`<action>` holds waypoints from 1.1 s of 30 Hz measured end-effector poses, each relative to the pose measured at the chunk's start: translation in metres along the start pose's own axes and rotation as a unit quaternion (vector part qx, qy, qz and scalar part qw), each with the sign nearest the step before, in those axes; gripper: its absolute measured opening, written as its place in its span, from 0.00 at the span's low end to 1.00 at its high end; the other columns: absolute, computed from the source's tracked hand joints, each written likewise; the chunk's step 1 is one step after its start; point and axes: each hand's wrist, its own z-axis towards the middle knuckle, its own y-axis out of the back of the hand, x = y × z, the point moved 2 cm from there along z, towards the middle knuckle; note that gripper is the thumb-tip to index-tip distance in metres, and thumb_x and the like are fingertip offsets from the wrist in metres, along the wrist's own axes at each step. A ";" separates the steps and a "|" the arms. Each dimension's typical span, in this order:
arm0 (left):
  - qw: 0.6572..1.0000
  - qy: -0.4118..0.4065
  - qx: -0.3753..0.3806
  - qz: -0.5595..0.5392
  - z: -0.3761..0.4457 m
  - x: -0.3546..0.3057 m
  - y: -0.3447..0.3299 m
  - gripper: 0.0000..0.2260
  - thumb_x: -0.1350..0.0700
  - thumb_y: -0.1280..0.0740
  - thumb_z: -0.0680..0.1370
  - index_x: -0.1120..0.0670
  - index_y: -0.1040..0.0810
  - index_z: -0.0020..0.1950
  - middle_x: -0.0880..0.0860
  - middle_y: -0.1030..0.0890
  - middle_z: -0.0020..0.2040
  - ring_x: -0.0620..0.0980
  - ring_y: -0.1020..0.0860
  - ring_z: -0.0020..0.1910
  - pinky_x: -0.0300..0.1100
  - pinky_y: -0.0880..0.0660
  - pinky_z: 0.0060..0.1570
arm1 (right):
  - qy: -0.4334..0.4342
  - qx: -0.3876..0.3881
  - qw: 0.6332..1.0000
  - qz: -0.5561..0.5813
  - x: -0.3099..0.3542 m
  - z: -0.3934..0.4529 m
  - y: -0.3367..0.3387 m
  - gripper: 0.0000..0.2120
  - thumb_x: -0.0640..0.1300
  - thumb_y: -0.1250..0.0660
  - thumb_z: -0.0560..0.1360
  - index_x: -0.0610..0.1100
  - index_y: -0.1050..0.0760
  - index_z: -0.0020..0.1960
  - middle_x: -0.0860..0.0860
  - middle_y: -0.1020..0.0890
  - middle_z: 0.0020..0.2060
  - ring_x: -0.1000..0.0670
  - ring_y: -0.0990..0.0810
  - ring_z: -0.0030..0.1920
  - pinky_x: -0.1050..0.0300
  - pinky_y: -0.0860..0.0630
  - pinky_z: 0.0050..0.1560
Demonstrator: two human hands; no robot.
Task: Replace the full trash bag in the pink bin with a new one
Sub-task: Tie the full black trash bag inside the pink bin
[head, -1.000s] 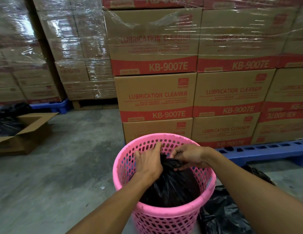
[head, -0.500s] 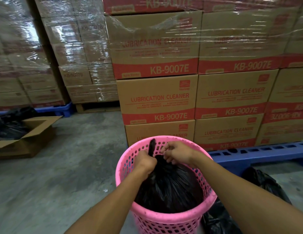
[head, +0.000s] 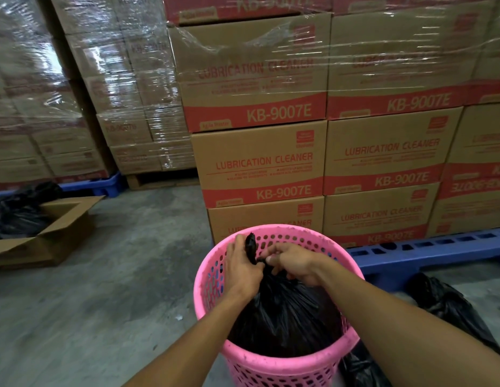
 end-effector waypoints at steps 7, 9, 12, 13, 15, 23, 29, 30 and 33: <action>0.992 -0.017 0.095 0.085 -0.002 0.006 0.020 0.14 0.52 0.24 0.66 0.49 0.22 0.49 0.48 0.16 0.44 0.50 0.19 0.44 0.49 0.22 0.47 | -0.047 0.022 0.999 -0.012 -0.004 0.007 0.001 0.08 0.42 0.37 0.80 0.46 0.19 0.46 0.50 0.20 0.37 0.54 0.28 0.34 0.62 0.36 0.28; 0.986 -0.056 0.114 0.105 -0.003 0.006 0.025 0.09 0.54 0.24 0.67 0.48 0.24 0.39 0.47 0.18 0.39 0.50 0.20 0.41 0.48 0.23 0.44 | -0.051 0.022 0.998 -0.019 -0.001 0.007 0.001 0.07 0.42 0.36 0.78 0.46 0.20 0.44 0.49 0.21 0.37 0.54 0.27 0.33 0.62 0.37 0.26; 0.970 -0.127 0.145 0.149 -0.004 0.009 0.028 0.10 0.54 0.26 0.69 0.47 0.28 0.37 0.47 0.21 0.38 0.50 0.23 0.42 0.48 0.25 0.45 | -0.037 0.027 0.998 -0.051 0.007 0.007 0.000 0.08 0.40 0.37 0.77 0.44 0.22 0.40 0.48 0.21 0.37 0.53 0.25 0.33 0.63 0.36 0.26; 0.964 -0.146 0.151 0.162 -0.005 0.011 0.028 0.10 0.54 0.27 0.69 0.46 0.29 0.38 0.47 0.21 0.40 0.51 0.23 0.43 0.48 0.26 0.46 | -0.031 0.029 0.997 -0.067 0.010 0.007 0.000 0.09 0.41 0.37 0.77 0.44 0.23 0.39 0.47 0.21 0.36 0.52 0.25 0.34 0.62 0.35 0.28; 0.956 -0.176 0.149 0.183 -0.007 0.014 0.028 0.09 0.54 0.28 0.71 0.46 0.28 0.42 0.49 0.22 0.42 0.53 0.24 0.45 0.49 0.26 0.47 | -0.026 0.035 0.995 -0.086 0.014 0.006 -0.002 0.10 0.41 0.37 0.77 0.43 0.23 0.38 0.46 0.21 0.37 0.50 0.25 0.36 0.61 0.32 0.30; 0.921 -0.262 0.191 0.216 -0.003 0.010 0.030 0.04 0.57 0.28 0.70 0.54 0.21 0.43 0.52 0.19 0.44 0.56 0.22 0.46 0.52 0.26 0.47 | 0.106 -0.074 0.948 -0.292 0.025 0.013 -0.004 0.09 0.40 0.35 0.77 0.43 0.22 0.39 0.46 0.18 0.39 0.48 0.23 0.40 0.51 0.25 0.45; 0.897 -0.224 0.295 0.242 -0.005 0.017 0.030 0.03 0.58 0.25 0.67 0.54 0.17 0.40 0.51 0.15 0.41 0.51 0.20 0.44 0.45 0.24 0.48 | 0.070 -0.144 0.882 -0.443 0.004 0.001 0.003 0.06 0.38 0.38 0.75 0.46 0.25 0.48 0.48 0.21 0.52 0.43 0.22 0.51 0.48 0.23 0.49; 0.891 -0.214 0.313 0.251 -0.007 0.017 0.030 0.04 0.58 0.25 0.67 0.53 0.16 0.40 0.51 0.15 0.41 0.51 0.19 0.44 0.45 0.24 0.48 | 0.056 -0.137 0.883 -0.446 -0.001 -0.001 0.006 0.07 0.38 0.38 0.75 0.45 0.24 0.51 0.47 0.21 0.54 0.43 0.22 0.52 0.48 0.24 0.51; 0.880 -0.201 0.330 0.277 -0.012 0.014 0.030 0.06 0.58 0.24 0.67 0.52 0.15 0.43 0.51 0.15 0.43 0.52 0.19 0.45 0.48 0.23 0.50 | 0.026 -0.116 0.887 -0.447 -0.008 -0.002 0.006 0.08 0.39 0.39 0.77 0.43 0.23 0.53 0.46 0.21 0.54 0.44 0.24 0.49 0.48 0.27 0.51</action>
